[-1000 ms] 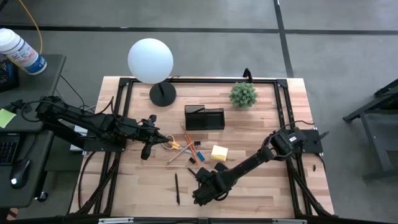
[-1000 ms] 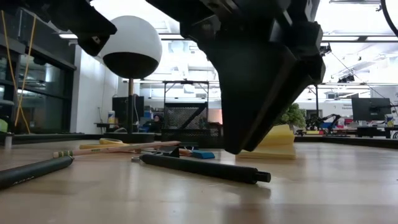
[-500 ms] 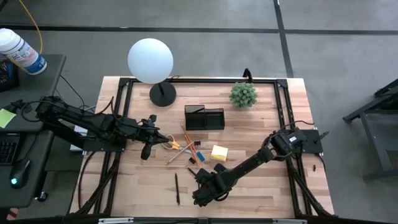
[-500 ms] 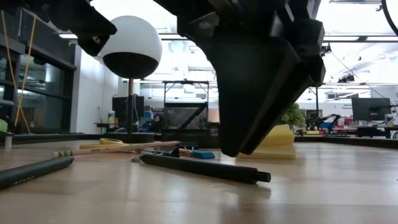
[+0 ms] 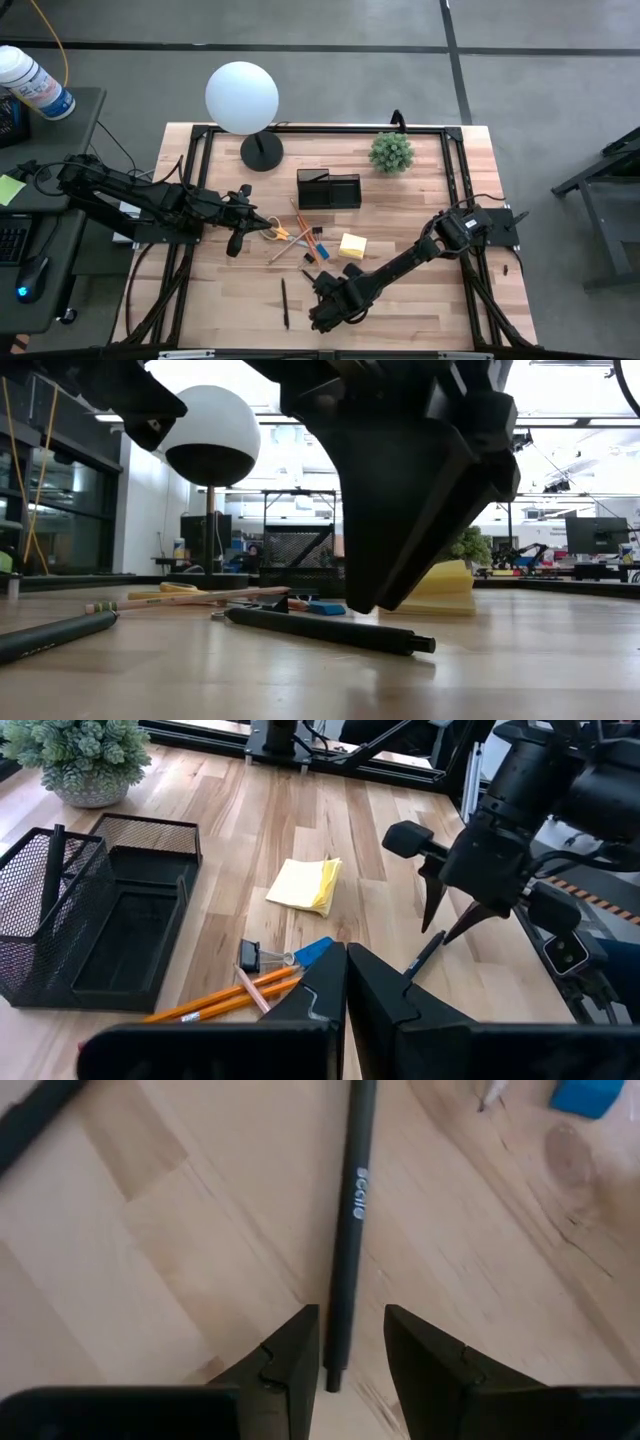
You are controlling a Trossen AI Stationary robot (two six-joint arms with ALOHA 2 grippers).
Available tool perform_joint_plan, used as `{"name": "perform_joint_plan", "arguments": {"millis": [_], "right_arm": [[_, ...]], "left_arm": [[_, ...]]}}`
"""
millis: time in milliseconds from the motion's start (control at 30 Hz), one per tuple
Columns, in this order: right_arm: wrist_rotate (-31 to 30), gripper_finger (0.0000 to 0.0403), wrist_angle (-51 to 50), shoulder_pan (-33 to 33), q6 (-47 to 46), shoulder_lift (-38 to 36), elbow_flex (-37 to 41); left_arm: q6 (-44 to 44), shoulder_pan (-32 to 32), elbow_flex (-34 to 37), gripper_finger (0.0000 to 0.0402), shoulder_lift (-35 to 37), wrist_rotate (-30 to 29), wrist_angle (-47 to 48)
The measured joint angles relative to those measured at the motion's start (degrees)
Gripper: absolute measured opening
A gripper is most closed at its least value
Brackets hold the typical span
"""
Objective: Pick and place office supplies into organizer
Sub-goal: Put the right black pen into the black organizer
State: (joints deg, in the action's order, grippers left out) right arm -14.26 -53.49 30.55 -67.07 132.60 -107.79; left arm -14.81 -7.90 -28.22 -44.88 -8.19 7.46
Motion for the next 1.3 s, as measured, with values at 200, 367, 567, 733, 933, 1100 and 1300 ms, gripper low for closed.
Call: {"name": "perform_joint_plan", "arguments": {"millis": [200, 367, 567, 733, 933, 1100, 1300], "right_arm": [[-0.2, 0.0113, 1.0, 0.0, -0.2, 0.7, 0.0], [-0.1, 0.0112, 1.2, 0.0, -0.4, 2.0, 0.0], [-0.1, 0.0088, 1.2, 0.0, -0.3, 2.3, 0.0], [-0.1, 0.0038, 1.2, 0.0, 0.1, 2.3, 0.0], [-0.1, 0.0021, 1.2, 0.0, 0.6, 2.3, -0.1], [0.0, 0.0033, 1.0, 0.0, 0.7, 2.3, -0.1], [-0.3, 0.0024, -0.1, 0.0, 1.5, 2.2, -0.4]], "left_arm": [[0.0, 0.0, 0.0, 0.0001, 0.0, 0.0, 0.0], [0.0, 0.0, 0.0, 0.0001, 0.0, 0.0, 0.0], [0.0, 0.0, 0.0, 0.0001, 0.0, 0.0, -0.1], [0.0, 0.0, 0.0, 0.0001, 0.0, 0.0, -0.1], [0.0, 0.0, 0.0, 0.0001, 0.0, 0.0, -0.1], [0.0, 0.0, 0.0, 0.0001, 0.0, 0.0, -0.1], [0.0, 0.0, 0.0, 0.0001, 0.0, 0.0, -0.1]]}}
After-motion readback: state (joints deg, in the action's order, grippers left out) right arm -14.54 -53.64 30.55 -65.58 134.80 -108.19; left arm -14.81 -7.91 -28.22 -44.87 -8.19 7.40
